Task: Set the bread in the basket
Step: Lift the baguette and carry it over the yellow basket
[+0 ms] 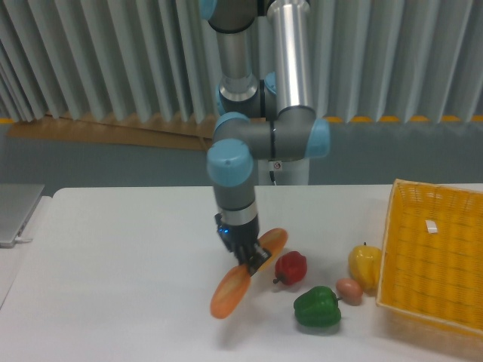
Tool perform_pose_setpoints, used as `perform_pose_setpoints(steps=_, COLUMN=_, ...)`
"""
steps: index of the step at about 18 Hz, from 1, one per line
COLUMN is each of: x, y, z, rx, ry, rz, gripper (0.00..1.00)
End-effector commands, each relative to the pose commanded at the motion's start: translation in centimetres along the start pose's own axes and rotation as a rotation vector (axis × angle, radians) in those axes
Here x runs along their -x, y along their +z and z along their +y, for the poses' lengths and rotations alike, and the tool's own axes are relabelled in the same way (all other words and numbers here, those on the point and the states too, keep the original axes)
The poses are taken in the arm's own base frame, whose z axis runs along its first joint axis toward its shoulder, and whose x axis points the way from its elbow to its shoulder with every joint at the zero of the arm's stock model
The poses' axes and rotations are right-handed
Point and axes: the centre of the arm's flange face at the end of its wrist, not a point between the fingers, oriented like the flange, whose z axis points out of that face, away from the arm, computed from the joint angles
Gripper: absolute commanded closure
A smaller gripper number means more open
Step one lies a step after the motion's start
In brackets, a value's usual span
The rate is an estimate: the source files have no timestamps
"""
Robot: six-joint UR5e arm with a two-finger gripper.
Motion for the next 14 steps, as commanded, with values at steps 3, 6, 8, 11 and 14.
perform_pose_setpoints(steps=3, x=0.8, y=-1.4, z=2.1, rx=0.003, ry=0.036, rz=0.002, gripper=0.67)
perform_pose_setpoints(steps=6, x=1.4, y=-2.3, z=4.3, rx=0.012, ry=0.115, rz=0.024, gripper=0.67)
perform_pose_setpoints(steps=8, x=2.4, y=-2.7, z=6.6, rx=0.017, ry=0.177, rz=0.043, gripper=0.67)
perform_pose_setpoints(steps=11, x=3.6, y=-3.6, z=9.9, rx=0.016, ry=0.262, rz=0.057, gripper=0.67)
perform_pose_setpoints(steps=14, x=5.3, y=-3.6, z=12.7, rx=0.013, ry=0.302, rz=0.057, gripper=0.66)
